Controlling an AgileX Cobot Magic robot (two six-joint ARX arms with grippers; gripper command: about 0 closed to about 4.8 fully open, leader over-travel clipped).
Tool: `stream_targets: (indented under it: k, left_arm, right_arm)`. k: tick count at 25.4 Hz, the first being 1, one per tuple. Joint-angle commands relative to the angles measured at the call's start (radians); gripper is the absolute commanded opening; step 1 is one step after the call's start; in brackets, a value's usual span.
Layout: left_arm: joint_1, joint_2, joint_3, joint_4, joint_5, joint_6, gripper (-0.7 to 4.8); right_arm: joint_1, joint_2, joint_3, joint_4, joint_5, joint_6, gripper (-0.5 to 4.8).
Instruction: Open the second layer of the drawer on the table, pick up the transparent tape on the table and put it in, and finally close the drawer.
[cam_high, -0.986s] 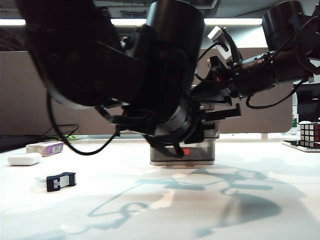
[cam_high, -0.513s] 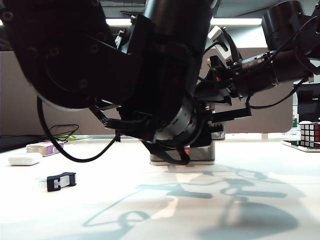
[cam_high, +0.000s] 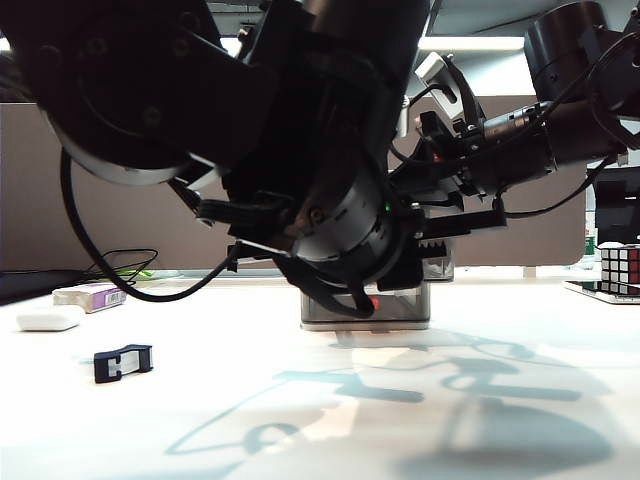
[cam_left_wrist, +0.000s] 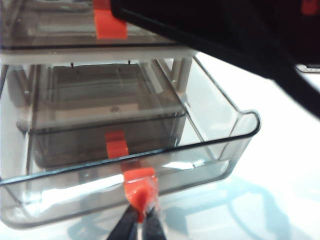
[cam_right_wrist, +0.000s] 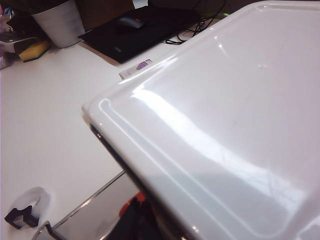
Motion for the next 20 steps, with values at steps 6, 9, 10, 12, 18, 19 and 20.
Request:
stream_targets:
  k: [6,9,10,12,18,19,20]
  left_arm:
    - [-0.033,-0.013,-0.006,-0.075,0.03,0.0,2.04]
    - [-0.051,-0.061,-0.007,-0.198,0.027,0.0,2.12]
    - [-0.052,-0.085,-0.011,-0.249,0.027,0.0,2.14]
    - [-0.053,-0.132,-0.034,-0.305,0.027,0.002,2.15]
    - [-0.029,-0.424,-0.216,-0.424,0.033,0.055,2.15]
    - [-0.021,-0.468,-0.232,-0.457,0.041,0.071,2.15]
    - [-0.011,-0.512,-0.243,-0.5,0.059,0.086,2.15]
  right_arm:
    - [0.0,-0.002,0.007,0.008,0.014,0.001,-0.05]
    - [0.0,-0.002,0.007,0.005,0.014,0.0,-0.05]
    - [0.0,-0.002,0.007,0.002,0.014,0.0,-0.05]
    - [0.0,-0.002,0.006,-0.001,0.013,0.0,-0.05]
    - [-0.001,-0.002,0.006,-0.022,-0.012,0.0,-0.04]
    - [-0.001,-0.002,0.006,-0.022,-0.012,0.0,-0.05]
    - [-0.001,-0.002,0.006,-0.02,-0.013,0.0,-0.05]
